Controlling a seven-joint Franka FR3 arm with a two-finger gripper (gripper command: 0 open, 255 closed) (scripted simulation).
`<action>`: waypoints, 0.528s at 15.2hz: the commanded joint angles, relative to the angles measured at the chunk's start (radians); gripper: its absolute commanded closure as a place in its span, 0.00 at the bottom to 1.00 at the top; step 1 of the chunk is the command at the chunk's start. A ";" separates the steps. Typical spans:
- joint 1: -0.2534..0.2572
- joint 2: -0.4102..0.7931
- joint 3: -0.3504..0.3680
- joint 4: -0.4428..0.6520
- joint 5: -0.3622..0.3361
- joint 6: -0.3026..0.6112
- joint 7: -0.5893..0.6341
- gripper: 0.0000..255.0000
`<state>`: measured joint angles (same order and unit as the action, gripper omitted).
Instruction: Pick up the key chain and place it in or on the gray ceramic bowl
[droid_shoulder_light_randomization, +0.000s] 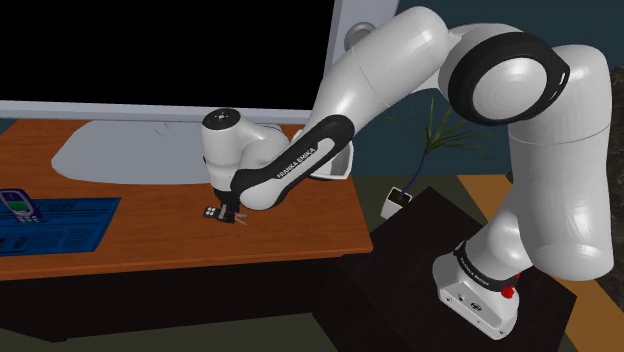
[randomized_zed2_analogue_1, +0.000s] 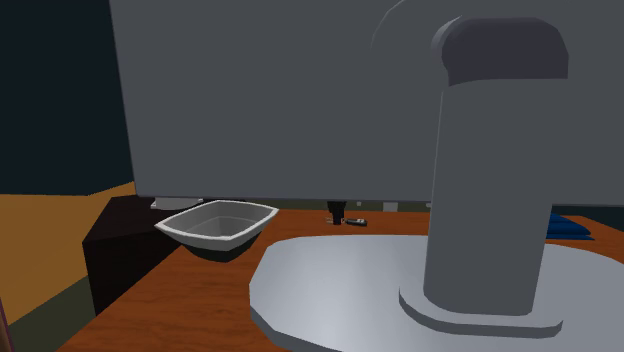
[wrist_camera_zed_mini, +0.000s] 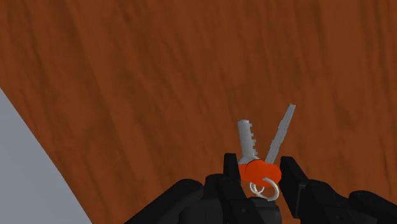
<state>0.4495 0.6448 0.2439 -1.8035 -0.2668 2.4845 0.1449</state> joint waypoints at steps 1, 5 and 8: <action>0.000 0.001 -0.001 -0.001 0.000 0.000 0.000 1.00; -0.003 -0.009 0.002 -0.001 0.003 -0.009 -0.002 1.00; -0.009 -0.038 0.010 -0.004 0.013 -0.035 -0.009 1.00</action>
<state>0.4420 0.6163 0.2513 -1.8083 -0.2575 2.4597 0.1374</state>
